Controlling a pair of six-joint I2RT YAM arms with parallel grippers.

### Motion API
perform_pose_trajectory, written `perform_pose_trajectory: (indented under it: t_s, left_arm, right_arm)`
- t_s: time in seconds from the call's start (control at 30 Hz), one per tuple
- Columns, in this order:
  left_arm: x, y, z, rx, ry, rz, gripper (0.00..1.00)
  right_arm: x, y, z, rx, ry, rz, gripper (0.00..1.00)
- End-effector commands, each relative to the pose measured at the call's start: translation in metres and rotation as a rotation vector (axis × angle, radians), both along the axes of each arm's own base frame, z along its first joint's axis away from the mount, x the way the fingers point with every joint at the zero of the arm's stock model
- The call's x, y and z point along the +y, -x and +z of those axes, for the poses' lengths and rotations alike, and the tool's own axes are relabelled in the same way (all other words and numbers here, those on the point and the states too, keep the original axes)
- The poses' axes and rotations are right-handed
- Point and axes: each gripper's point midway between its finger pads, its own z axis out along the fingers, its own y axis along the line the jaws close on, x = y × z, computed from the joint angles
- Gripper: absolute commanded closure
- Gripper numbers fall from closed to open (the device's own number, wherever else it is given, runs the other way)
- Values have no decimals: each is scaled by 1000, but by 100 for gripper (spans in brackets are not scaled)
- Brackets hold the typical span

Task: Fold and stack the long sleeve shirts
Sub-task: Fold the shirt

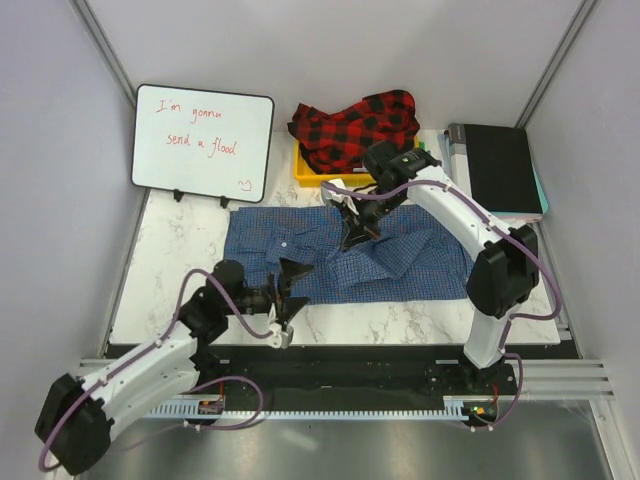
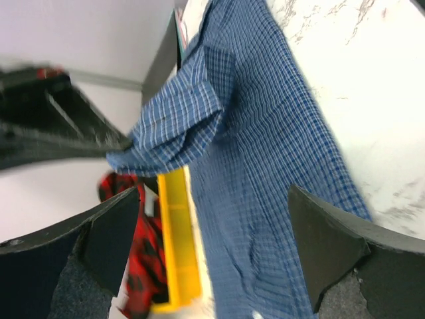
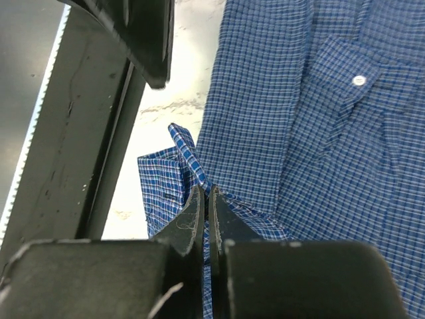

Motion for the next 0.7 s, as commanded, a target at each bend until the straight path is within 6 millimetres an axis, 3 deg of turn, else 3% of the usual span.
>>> perform_pose_trajectory:
  t_s: [0.0,0.07,0.23,0.43,0.67]
  left_arm:
    - [-32,-6,61,-512,97,-116,1]
    - [-42,2,71,-557,125,-151,1]
    - [-55,24,62,-625,117,-266,1]
    - [-64,16,36,-671,9,-304,3]
    - [-73,11,36,-679,-28,-339,5]
  right_arm:
    - [0,17,8,70,-38,70,100]
    - [1,16,7,75,-40,73,100]
    - [3,14,7,78,-43,81,100]
    - [1,24,9,104,-43,99,100]
    - [-2,37,3,122,-32,124,100]
